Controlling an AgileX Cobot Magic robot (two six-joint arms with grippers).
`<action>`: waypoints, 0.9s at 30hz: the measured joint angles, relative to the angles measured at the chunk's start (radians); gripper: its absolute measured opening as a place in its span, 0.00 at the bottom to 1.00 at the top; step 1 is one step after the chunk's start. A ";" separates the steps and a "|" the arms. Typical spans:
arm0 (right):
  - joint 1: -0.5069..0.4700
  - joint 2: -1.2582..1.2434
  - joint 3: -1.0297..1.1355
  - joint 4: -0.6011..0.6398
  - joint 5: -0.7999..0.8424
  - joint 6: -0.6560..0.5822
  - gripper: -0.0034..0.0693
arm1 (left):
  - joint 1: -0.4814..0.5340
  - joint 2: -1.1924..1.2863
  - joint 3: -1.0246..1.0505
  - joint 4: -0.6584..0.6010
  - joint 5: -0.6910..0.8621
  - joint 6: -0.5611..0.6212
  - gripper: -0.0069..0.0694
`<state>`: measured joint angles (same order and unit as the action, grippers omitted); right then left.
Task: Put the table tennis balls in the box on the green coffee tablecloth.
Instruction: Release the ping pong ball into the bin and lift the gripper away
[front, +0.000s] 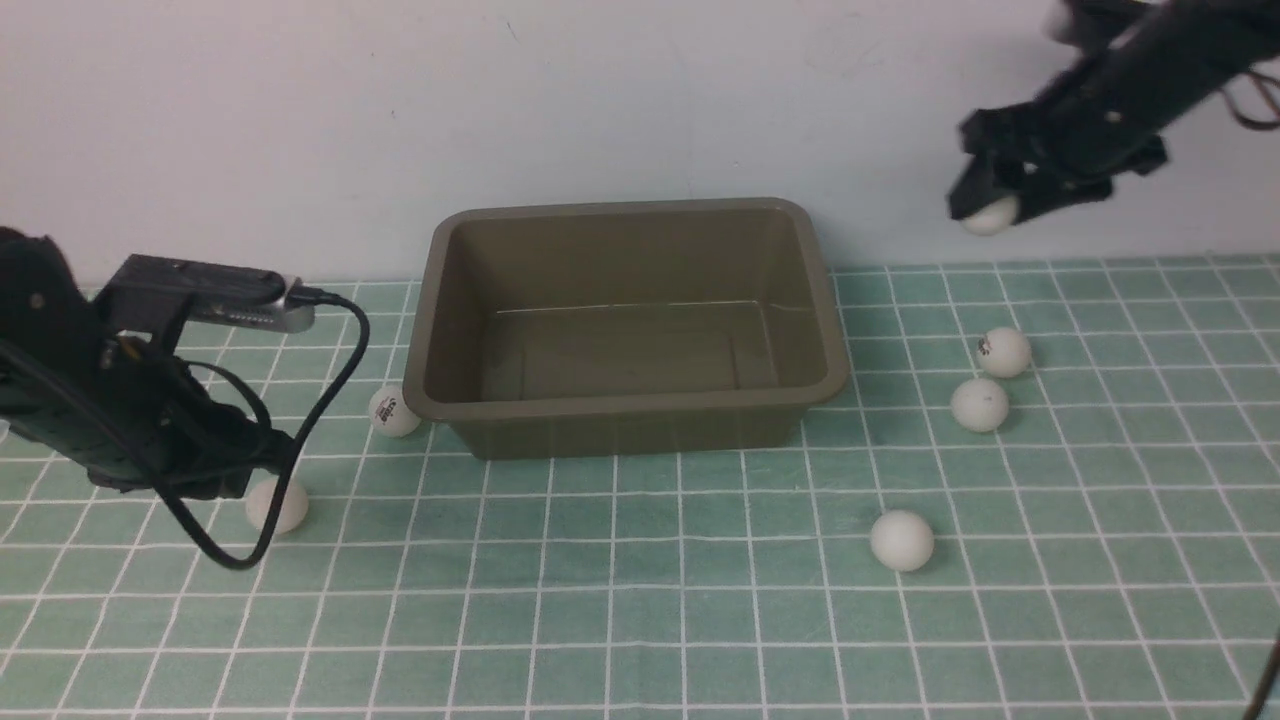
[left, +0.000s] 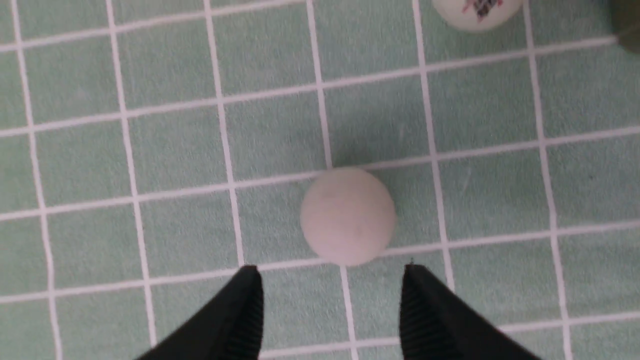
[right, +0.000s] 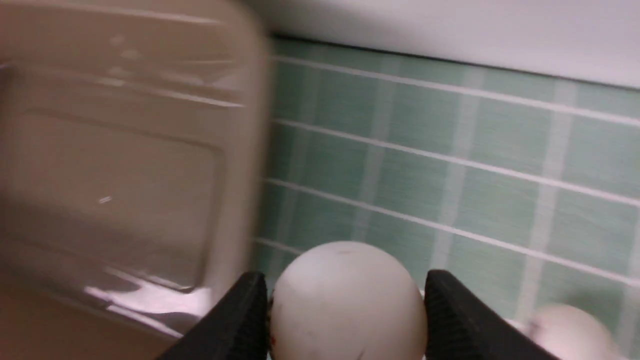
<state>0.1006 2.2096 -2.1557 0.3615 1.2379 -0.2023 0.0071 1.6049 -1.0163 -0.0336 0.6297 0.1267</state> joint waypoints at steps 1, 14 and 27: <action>0.031 0.000 -0.008 -0.012 0.001 0.000 0.54 | 0.000 0.011 -0.017 0.000 -0.006 0.001 0.55; 0.232 0.079 -0.031 -0.111 -0.049 0.004 0.54 | 0.000 0.153 -0.053 0.003 -0.037 0.003 0.81; 0.253 0.123 -0.078 -0.017 -0.105 -0.056 0.54 | -0.004 0.225 -0.054 0.003 -0.132 0.003 0.81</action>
<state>0.3538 2.3328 -2.2341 0.3447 1.1327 -0.2580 0.0027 1.8299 -1.0700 -0.0307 0.4976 0.1296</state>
